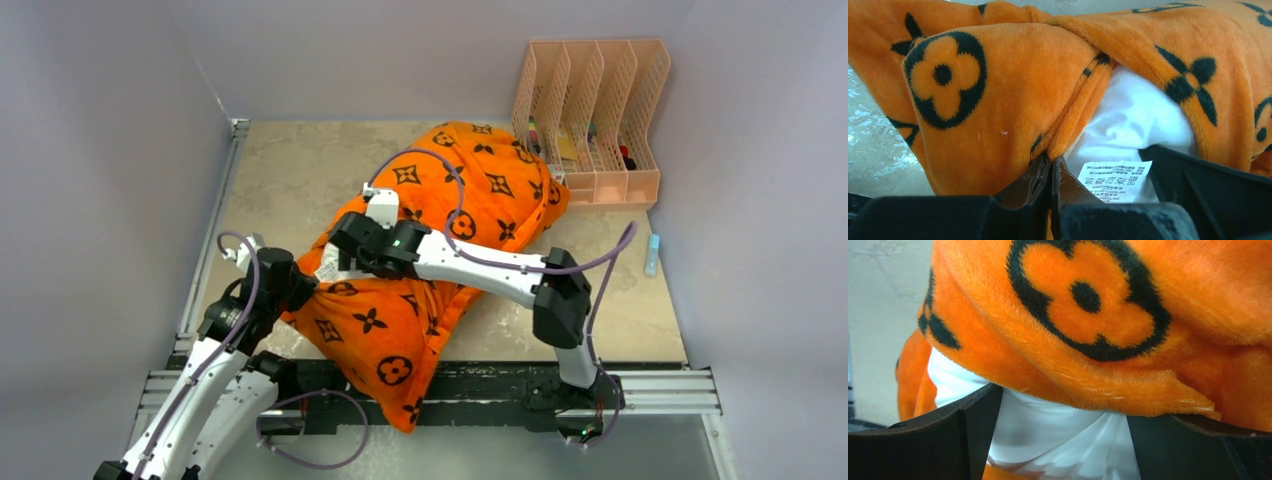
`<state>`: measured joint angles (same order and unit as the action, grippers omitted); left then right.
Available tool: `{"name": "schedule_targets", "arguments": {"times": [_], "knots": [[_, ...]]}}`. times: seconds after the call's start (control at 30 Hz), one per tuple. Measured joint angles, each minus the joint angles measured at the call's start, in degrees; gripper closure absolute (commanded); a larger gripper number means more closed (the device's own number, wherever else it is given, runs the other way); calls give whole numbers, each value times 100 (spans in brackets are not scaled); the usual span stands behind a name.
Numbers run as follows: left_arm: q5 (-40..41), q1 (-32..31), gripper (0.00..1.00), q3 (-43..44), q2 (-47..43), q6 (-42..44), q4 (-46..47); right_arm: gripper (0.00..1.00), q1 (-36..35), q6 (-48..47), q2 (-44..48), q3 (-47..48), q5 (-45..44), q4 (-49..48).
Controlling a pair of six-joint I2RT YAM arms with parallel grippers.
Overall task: Remove the pillowcase from the pillow
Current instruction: Remove the pillow from the pillowcase.
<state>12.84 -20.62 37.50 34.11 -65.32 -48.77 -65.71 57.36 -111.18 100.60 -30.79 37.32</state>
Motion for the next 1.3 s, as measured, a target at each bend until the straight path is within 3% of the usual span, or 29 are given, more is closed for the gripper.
{"name": "schedule_targets", "arguments": {"times": [0.03, 0.1, 0.23, 0.3, 0.43, 0.7, 0.83, 1.07, 1.2, 1.23, 1.3], "knots": [[0, 0, 100, -22, 13, 2, 9, 7, -31, -17, -144, 120, -22, 52], [0, 2, 100, -57, 52, 7, 31, 19, -116, -20, -400, 275, -166, 142], [-26, 4, 100, -68, 118, 37, 46, 83, -205, -31, -647, 286, -494, 247], [-76, 4, 100, -68, 136, 39, 72, 94, -188, -131, -675, 286, -601, 214], [-116, 4, 100, -68, 177, 44, 129, 100, -11, -579, -597, 531, -435, 190], [-179, 4, 100, -70, 186, 39, 586, 100, 667, -2310, -295, 1757, 861, 186], [-221, 4, 100, -70, 101, 31, 997, 100, 1102, -2712, -354, 2485, 1381, 525], [-328, 4, 100, -87, 81, 35, 1045, 100, 1753, -2566, -146, 1884, 2343, 422], [-485, -4, 46, -46, 105, 146, 861, 100, 1971, -2533, 214, 1285, 2798, 190], [-540, -2, 39, 13, 120, 181, 807, 100, 2009, -2542, 343, 1067, 2883, 39], [-643, -2, 35, 214, 197, 249, 658, 100, 2096, -2524, 745, 302, 3086, -507]]}}
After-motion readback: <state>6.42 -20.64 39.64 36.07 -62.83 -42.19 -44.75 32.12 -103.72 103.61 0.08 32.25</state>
